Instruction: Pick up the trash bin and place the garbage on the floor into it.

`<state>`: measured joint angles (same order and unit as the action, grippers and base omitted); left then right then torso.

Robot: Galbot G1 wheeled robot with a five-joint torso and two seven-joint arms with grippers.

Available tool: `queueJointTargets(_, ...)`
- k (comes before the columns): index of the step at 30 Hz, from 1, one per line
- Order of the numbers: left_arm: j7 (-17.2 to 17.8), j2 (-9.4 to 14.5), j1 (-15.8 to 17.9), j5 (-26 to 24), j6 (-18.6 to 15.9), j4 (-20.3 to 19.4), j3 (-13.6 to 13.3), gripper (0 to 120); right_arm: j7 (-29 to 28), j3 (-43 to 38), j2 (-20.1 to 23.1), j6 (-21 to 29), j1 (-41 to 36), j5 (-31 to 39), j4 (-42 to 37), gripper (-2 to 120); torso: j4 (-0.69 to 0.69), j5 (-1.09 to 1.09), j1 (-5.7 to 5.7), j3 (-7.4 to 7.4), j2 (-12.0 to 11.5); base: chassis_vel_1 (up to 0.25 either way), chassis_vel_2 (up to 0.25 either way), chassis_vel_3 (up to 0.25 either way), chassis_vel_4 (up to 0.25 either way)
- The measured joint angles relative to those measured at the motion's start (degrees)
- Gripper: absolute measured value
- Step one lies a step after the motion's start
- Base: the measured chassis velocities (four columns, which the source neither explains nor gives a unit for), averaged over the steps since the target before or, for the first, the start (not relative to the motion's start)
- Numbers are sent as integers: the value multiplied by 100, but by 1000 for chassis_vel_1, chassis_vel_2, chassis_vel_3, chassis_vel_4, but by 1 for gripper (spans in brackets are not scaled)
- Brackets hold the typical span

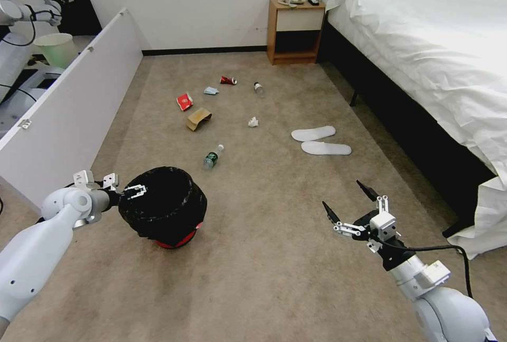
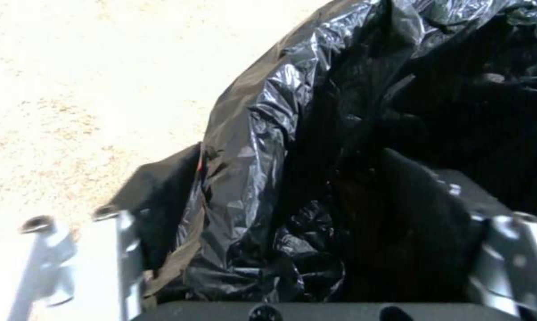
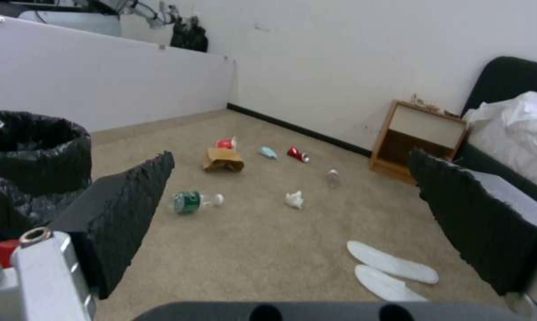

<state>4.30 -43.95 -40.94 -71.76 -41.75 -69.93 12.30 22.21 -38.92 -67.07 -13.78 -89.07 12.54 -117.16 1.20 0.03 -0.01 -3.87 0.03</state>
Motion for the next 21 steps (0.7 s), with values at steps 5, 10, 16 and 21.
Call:
queueJointTargets(5, -34, 33, -82, 25, 1, -20, 41, 54, -7, 32, -20, -11, 21, -1, 29, 100, 0, 0, 0, -1, 0, 0, 0, 0, 0)
queueJointTargets(10, -43, 8, -120, 56, 0, -26, 46, 33, -15, 14, -30, -26, 0, -2, 32, 100, -3, 1, 0, 0, 0, 0, 0, 0, 0)
queueJointTargets(16, -14, -59, -121, 88, 1, -14, 42, 13, -19, -18, -30, -40, -20, 0, 17, 100, -7, 2, 0, 0, -1, 0, 0, 0, 0)
queueJointTargets(21, -29, -102, -92, 91, -5, 9, -1, 1, -21, -28, -65, -47, -29, 0, -5, 100, -7, 2, 0, 0, -1, 0, 0, 0, 0)
